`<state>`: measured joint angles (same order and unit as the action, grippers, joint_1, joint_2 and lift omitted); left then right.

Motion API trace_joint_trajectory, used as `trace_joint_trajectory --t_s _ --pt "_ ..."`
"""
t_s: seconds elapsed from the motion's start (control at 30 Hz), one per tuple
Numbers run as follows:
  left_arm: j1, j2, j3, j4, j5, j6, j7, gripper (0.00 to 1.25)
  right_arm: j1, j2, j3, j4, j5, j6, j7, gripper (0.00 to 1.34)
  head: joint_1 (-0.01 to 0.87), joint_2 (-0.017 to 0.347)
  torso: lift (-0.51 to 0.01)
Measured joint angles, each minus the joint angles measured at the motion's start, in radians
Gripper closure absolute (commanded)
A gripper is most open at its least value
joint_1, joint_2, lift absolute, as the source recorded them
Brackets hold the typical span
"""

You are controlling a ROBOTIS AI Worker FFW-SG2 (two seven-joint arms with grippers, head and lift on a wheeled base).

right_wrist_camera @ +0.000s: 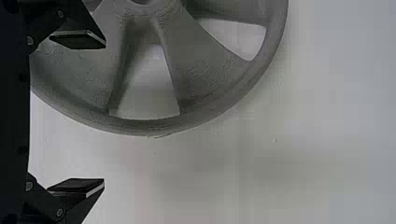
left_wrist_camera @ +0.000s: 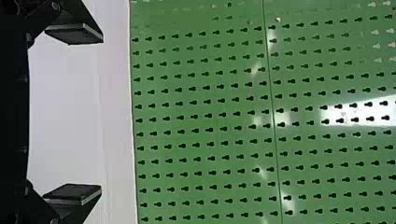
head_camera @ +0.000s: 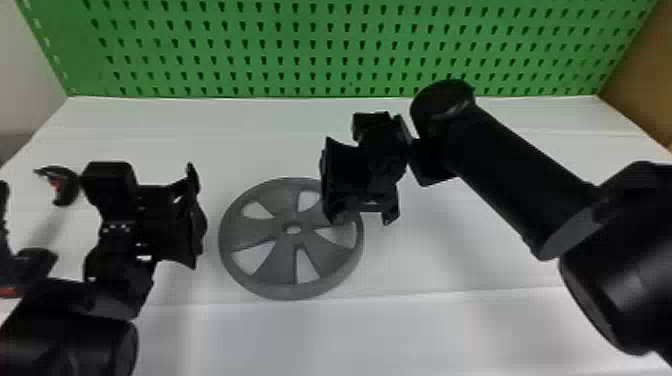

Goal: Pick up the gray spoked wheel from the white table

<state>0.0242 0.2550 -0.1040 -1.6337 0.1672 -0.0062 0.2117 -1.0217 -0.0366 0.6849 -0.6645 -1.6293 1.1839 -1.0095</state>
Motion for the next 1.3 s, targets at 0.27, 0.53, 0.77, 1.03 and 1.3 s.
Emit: trace_joint_trajectory --t_s 0.27,0.53,0.77,1.03,1.3 --pt "-0.003 0.000 -0.003 0.000 0.000 0.000 0.000 0.15 0.002 0.010 -0.018 0.013 -0.020 -0.044 -0.025 0.24 0.765 0.002 -0.096" --pt "-0.003 0.000 -0.003 0.000 0.000 0.000 0.000 0.15 0.006 0.011 -0.034 0.013 0.012 -0.053 -0.024 0.24 0.765 0.002 -0.096" --pt "-0.004 0.000 -0.005 0.000 0.000 0.000 0.000 0.15 0.014 0.012 -0.029 0.013 0.034 -0.066 -0.023 0.24 0.765 0.002 -0.096" --pt "-0.010 0.000 -0.009 0.000 0.001 0.000 0.002 0.15 0.031 0.016 -0.033 0.019 0.061 -0.084 0.010 0.24 0.765 0.002 -0.096" --pt "-0.013 0.000 -0.013 0.000 0.003 0.000 0.007 0.15 0.042 0.024 -0.040 0.057 0.144 -0.099 0.146 0.24 0.765 0.002 -0.096"
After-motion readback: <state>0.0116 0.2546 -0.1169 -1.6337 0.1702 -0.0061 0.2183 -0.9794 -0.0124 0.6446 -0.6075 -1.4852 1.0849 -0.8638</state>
